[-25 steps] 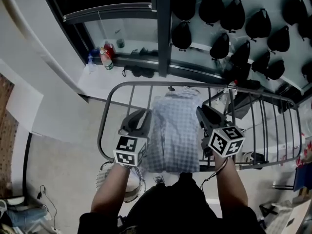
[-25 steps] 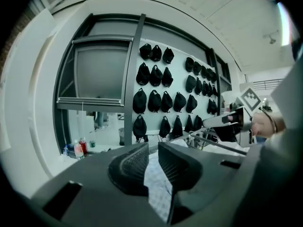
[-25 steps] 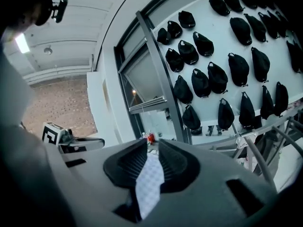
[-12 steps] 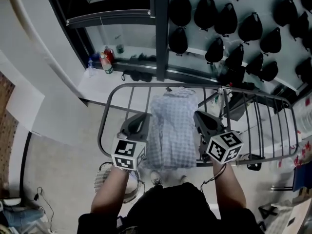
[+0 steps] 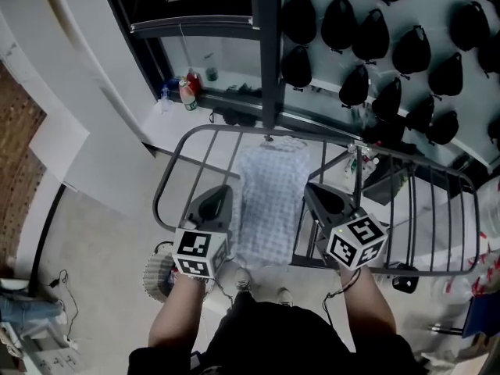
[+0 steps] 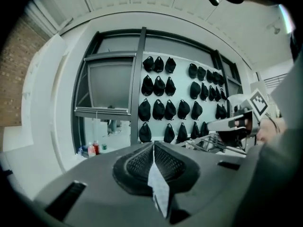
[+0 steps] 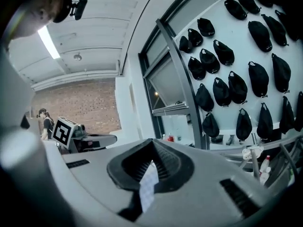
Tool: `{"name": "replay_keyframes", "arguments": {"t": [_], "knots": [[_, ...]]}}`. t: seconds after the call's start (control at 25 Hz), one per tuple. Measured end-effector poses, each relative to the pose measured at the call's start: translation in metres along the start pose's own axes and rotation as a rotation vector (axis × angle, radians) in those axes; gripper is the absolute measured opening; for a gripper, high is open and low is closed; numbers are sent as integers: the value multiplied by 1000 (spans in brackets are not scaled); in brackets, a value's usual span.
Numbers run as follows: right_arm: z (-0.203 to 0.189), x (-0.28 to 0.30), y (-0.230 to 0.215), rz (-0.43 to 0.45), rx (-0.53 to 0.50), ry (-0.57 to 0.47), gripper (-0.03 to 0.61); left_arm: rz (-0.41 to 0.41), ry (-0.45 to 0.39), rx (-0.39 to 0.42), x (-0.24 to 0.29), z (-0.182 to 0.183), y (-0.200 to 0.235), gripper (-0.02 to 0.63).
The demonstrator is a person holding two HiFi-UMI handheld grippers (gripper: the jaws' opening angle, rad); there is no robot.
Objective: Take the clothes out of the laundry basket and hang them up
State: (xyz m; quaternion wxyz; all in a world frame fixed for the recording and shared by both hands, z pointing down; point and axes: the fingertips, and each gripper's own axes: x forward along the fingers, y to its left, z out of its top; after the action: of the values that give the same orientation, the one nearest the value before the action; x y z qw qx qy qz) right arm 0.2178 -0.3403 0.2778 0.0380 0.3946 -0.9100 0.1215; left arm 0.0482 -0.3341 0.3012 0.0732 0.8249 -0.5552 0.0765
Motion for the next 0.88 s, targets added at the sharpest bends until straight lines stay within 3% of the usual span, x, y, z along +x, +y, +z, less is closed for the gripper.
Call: {"name": "replay_keyframes", "arguments": {"t": [0.36, 0.68, 0.88], "knots": [[-10, -15, 22, 205, -15, 36, 6, 249, -27, -22, -72, -16, -19, 6], [-21, 3, 86, 363, 20, 61, 6, 447, -16, -57, -166, -38, 5, 6], [-20, 19, 148, 454, 15, 67, 5, 558, -25, -69, -239, -40, 29, 6]]}}
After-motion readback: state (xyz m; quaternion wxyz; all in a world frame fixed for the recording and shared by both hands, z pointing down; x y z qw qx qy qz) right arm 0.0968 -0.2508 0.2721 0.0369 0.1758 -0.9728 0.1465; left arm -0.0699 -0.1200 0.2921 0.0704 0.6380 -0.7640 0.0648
